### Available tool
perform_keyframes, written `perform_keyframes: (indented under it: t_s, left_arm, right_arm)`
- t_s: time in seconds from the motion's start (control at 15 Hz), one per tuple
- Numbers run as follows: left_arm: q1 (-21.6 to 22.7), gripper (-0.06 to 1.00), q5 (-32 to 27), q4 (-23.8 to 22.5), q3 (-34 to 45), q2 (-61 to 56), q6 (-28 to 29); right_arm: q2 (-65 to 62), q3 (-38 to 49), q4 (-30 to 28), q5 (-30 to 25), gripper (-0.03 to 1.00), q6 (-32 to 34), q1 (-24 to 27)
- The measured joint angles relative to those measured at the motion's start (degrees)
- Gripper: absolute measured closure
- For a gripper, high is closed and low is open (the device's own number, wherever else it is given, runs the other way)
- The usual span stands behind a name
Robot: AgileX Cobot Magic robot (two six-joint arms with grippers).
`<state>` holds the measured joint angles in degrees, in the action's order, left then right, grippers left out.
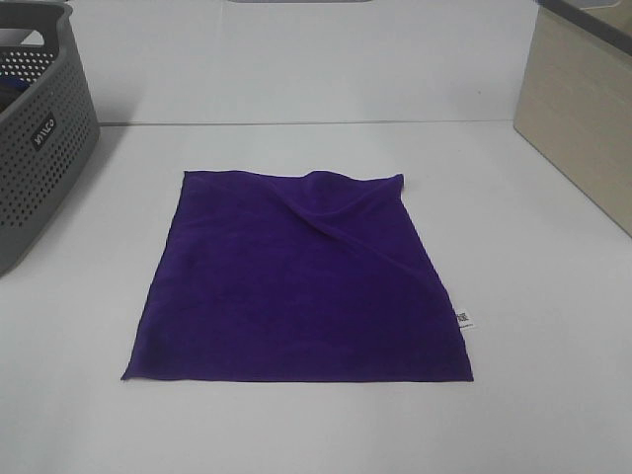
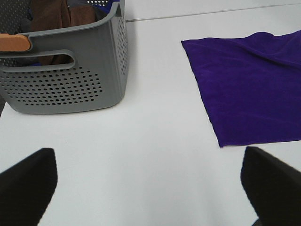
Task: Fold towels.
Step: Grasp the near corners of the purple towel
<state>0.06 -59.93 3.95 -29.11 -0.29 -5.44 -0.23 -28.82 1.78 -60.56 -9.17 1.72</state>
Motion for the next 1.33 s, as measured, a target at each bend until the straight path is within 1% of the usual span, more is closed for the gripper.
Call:
perform_keyframes:
  t_s: [0.4, 1.07, 1.33]
  left_arm:
    - [0.0, -0.04, 0.0, 0.0, 0.0, 0.0, -0.1]
    - [0.0, -0.04, 0.0, 0.0, 0.0, 0.0, -0.1]
    - [0.0, -0.04, 0.0, 0.0, 0.0, 0.0, -0.2]
  right_arm:
    - [0.0, 0.0, -2.3, 0.1, -0.02, 0.0, 0.0]
    - [0.0, 0.0, -2.1, 0.1, -0.02, 0.1, 0.0]
    - [0.0, 0.0, -1.8, 0.1, -0.02, 3.7, 0.0]
